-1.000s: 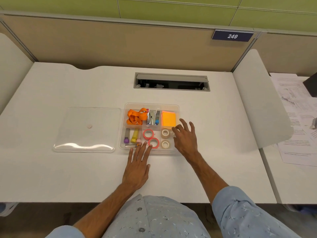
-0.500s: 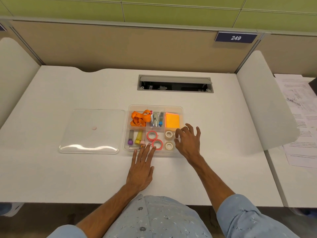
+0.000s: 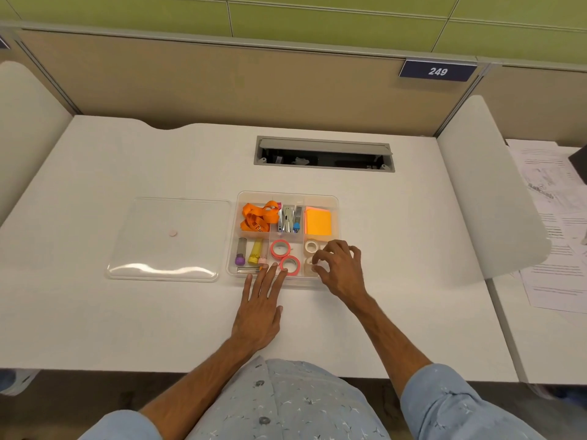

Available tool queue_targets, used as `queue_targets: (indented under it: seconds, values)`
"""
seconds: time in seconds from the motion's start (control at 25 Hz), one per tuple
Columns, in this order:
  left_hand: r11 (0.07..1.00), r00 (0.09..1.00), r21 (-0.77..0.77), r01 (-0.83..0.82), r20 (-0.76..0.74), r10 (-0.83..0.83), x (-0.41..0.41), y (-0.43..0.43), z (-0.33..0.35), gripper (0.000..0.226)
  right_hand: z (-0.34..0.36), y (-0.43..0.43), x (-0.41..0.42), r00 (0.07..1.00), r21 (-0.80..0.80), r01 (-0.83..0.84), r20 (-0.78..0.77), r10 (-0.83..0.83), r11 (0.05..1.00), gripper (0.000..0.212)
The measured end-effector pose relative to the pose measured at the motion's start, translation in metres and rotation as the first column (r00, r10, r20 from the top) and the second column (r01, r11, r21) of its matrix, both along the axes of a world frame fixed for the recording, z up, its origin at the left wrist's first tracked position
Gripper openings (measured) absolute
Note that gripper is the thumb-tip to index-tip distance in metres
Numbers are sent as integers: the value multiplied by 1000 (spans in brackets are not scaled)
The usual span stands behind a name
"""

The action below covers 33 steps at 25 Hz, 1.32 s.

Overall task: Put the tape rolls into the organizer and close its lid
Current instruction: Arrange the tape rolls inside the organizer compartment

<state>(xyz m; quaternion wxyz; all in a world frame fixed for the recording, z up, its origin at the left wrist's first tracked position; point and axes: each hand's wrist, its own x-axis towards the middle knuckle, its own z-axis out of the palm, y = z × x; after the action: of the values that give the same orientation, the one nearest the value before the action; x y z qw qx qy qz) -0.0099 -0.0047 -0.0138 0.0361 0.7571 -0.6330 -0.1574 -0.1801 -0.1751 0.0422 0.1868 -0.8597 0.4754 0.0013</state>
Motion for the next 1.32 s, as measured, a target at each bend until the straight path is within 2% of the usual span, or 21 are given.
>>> queue_targets:
  seconds: [0.12, 0.28, 0.44, 0.6, 0.96, 1.32]
  values:
    - [1000, 1000, -23, -5, -23, 4, -1, -1, 1, 82, 0, -2, -3, 999, 59, -22, -25, 23, 998, 28]
    - [1000, 1000, -8, -2, -4, 2, 3, -1, 0, 82, 3, -7, -3, 999, -29, 33, 20, -32, 999, 25]
    - [999, 999, -15, -35, -4, 35, -2, -2, -1, 82, 3, -15, 1, 993, -36, -18, -121, 14, 999, 32]
    - [999, 999, -38, -32, -9, 32, -4, -1, -1, 83, -1, -10, 5, 985, -11, -13, -171, 10, 1000, 32]
    - [998, 999, -48, -32, -21, 31, -4, 1, 0, 85, -4, -7, 8, 995, 59, 43, -97, -37, 997, 28]
    - [998, 999, -52, -30, -45, 28, -4, 0, 2, 83, 0, -3, 5, 994, 35, 39, -101, -35, 999, 34]
